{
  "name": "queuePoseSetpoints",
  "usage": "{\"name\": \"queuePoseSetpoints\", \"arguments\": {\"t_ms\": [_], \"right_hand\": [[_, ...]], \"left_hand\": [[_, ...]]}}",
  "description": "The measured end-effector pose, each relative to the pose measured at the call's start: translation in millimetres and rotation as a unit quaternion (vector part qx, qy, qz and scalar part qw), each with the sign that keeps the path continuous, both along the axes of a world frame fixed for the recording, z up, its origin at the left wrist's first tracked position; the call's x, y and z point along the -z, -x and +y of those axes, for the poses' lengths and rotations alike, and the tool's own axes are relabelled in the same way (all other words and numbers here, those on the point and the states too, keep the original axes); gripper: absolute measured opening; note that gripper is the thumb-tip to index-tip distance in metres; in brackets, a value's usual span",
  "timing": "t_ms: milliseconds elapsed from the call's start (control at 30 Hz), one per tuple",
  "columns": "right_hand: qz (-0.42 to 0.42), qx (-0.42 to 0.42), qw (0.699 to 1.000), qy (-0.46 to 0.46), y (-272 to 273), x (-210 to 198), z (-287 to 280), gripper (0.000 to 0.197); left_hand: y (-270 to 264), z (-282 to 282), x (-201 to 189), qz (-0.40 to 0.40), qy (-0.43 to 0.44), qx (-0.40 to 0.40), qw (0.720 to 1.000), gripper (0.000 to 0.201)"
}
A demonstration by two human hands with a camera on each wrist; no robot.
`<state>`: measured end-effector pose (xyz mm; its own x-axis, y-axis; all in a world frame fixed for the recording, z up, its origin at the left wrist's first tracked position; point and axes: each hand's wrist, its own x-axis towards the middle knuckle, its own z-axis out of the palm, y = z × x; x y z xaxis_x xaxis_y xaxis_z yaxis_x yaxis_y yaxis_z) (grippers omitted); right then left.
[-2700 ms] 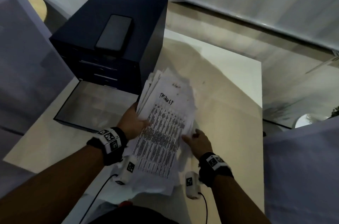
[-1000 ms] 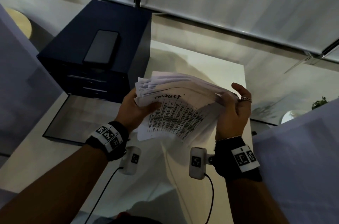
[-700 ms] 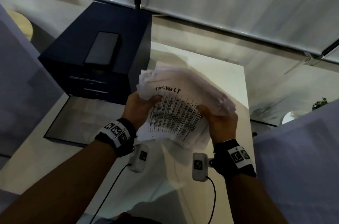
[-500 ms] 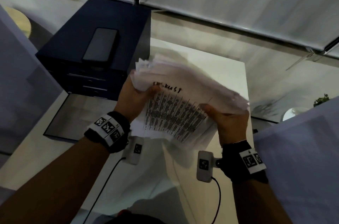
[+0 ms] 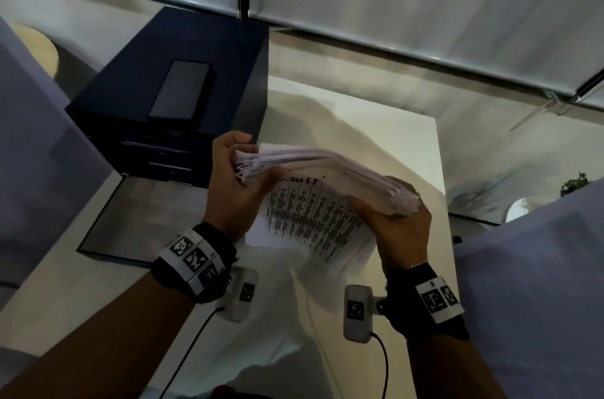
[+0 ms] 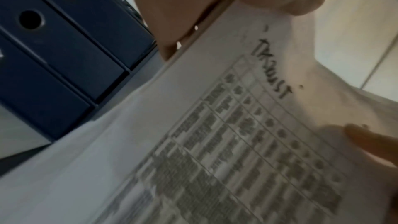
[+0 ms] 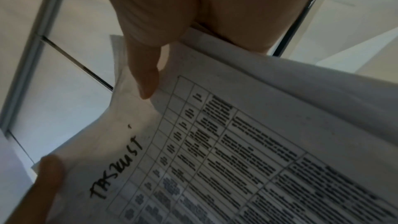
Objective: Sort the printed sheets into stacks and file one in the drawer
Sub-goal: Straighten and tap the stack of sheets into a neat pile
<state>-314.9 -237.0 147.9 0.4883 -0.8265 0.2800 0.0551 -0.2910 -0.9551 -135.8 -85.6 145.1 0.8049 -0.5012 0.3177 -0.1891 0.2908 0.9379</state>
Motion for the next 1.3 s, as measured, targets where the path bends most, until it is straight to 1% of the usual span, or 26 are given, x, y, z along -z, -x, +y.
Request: {"name": "queuePoseSetpoints", "arguments": {"t_ms": [100,133,233,400,467,567,633,667,767,800,900,933,967,1033,1067,1100,1133,1167,1233,1267,1300], "right_hand": [[0.0,0.0,1.0,-0.003,-3,1,1,0.045],[-0.005,-0.003,1.0,-0.008,-4,0,2,0.045],[-0.01,0.002,1.0,-0.014,-5,0,3,0.044],[-0.027,-0.002,0.999,-0.022,-5,-3,7,0.049],[-0.048,-0.001,0.998,-0.037,-6,-8,10,0.05],[-0.092,0.024,0.993,-0.071,-11,-17,13,0.049],[-0.087,0.045,0.993,-0.063,-15,-19,13,0.043],[-0.077,0.055,0.994,-0.054,-17,-18,12,0.037],[-0.049,0.082,0.995,-0.028,-18,-13,10,0.018],[-0.049,0.086,0.995,-0.022,-17,-11,9,0.014],[-0.055,0.087,0.994,-0.022,-16,-9,8,0.012],[-0.051,0.084,0.995,-0.016,-16,-9,8,0.011],[-0.045,0.083,0.995,-0.01,-17,-9,9,0.011],[-0.045,0.087,0.995,-0.012,-19,-8,8,0.005],[-0.061,0.094,0.993,-0.022,-19,-8,7,0.007],[-0.086,0.098,0.991,-0.035,-19,-8,6,0.01],[-0.104,0.096,0.989,-0.045,-19,-10,6,0.011],[-0.11,0.091,0.988,-0.051,-17,-10,5,0.014],[-0.101,0.053,0.992,-0.048,-11,-8,3,0.032],[-0.083,0.031,0.995,-0.038,-8,-4,2,0.044],[-0.045,0.015,0.999,-0.021,-6,0,1,0.053]], "left_hand": [[4,-2,-1,-0.003,0.014,-0.033,0.999,0.069],[3,-4,-3,-0.002,0.016,-0.045,0.999,0.067],[5,-11,-8,0.009,0.022,-0.073,0.997,0.056],[4,-20,-15,0.033,0.033,-0.103,0.994,0.048],[2,-22,-15,0.035,0.026,-0.11,0.993,0.038],[0,-24,-15,0.033,0.012,-0.122,0.992,0.016],[1,-24,-15,0.032,0.016,-0.128,0.991,0.01],[1,-24,-15,0.027,0.017,-0.128,0.991,0.012],[1,-23,-15,0.011,0.018,-0.117,0.993,0.029],[1,-24,-15,0.007,0.017,-0.116,0.993,0.029],[-3,-26,-15,0.003,0.003,-0.116,0.993,0.019],[-6,-25,-13,0.005,0.009,-0.103,0.995,0.019],[-9,-22,-11,0.011,0.022,-0.073,0.997,0.025],[-18,-14,0,0.022,0.025,0.009,0.999,0.053],[-21,-10,6,0.024,0.005,0.044,0.999,0.067],[-23,-7,11,0.03,-0.022,0.066,0.997,0.075],[-23,-5,13,0.041,-0.049,0.076,0.995,0.075],[-23,-4,14,0.054,-0.072,0.079,0.993,0.069],[-22,-3,18,0.061,-0.099,0.081,0.99,0.049],[-22,-4,20,0.062,-0.104,0.079,0.99,0.04],[-22,-4,23,0.073,-0.103,0.074,0.989,0.036]]}}
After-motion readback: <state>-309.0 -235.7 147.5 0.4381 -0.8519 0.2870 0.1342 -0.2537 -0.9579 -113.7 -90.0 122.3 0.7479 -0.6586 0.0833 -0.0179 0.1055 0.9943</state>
